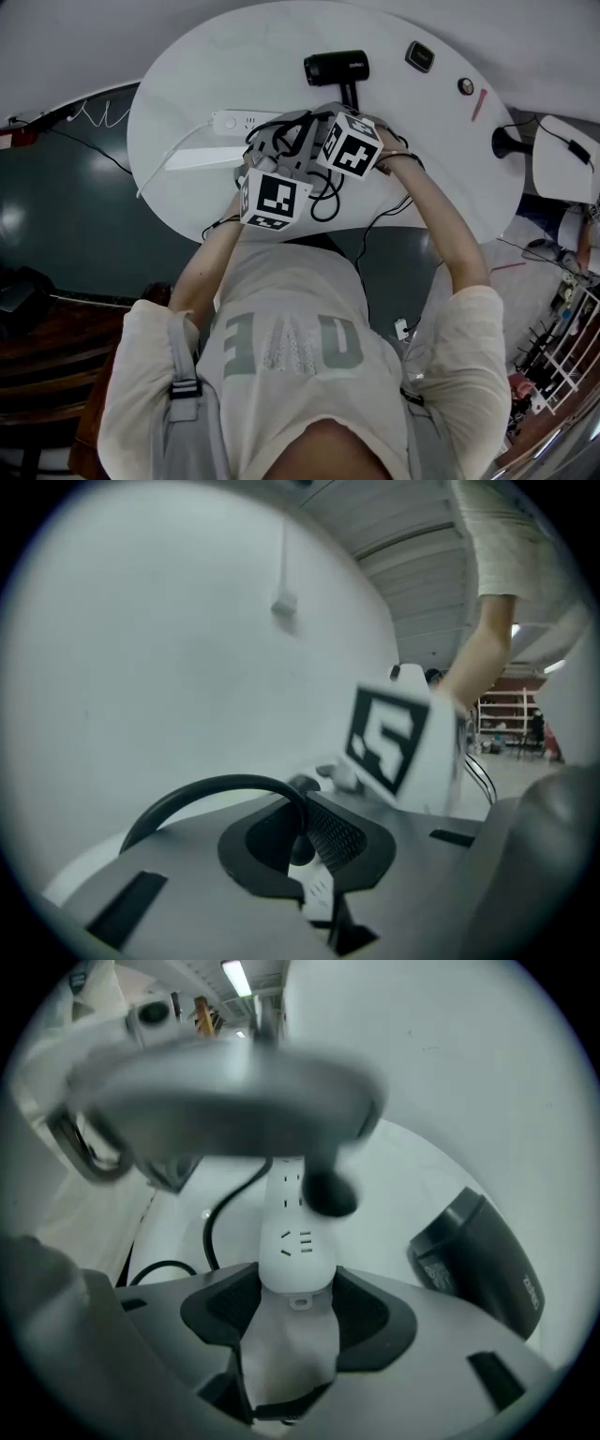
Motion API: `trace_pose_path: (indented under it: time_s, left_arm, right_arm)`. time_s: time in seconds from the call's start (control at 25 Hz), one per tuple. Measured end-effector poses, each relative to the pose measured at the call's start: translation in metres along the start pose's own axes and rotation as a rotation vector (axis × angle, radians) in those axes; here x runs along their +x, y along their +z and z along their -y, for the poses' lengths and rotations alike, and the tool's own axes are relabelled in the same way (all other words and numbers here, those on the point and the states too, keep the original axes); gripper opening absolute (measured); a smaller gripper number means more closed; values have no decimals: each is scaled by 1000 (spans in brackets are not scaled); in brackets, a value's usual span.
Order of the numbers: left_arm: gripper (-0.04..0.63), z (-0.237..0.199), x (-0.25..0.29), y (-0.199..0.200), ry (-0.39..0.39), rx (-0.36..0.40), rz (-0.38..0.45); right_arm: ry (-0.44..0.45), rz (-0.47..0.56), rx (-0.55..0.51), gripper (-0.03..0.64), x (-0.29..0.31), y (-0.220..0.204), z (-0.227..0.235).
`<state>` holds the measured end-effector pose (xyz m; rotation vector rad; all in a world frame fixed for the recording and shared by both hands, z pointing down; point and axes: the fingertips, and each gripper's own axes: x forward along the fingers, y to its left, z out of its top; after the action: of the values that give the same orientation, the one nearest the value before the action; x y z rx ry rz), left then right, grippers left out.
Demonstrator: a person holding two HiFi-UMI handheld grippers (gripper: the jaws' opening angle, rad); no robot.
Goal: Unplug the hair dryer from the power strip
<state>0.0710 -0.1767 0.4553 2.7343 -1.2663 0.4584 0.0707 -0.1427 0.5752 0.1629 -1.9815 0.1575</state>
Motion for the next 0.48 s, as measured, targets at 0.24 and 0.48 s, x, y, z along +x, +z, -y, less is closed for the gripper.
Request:
trace_pose_path:
  time_s: [0.24, 0.48]
  left_arm:
    - [34, -47, -10, 84, 65, -127, 174]
    - [34, -30, -22, 70, 58, -82, 135]
  right_arm:
    - [0, -29, -18, 252, 1, -3, -2]
    - [-15, -31, -13, 252, 1, -2, 0]
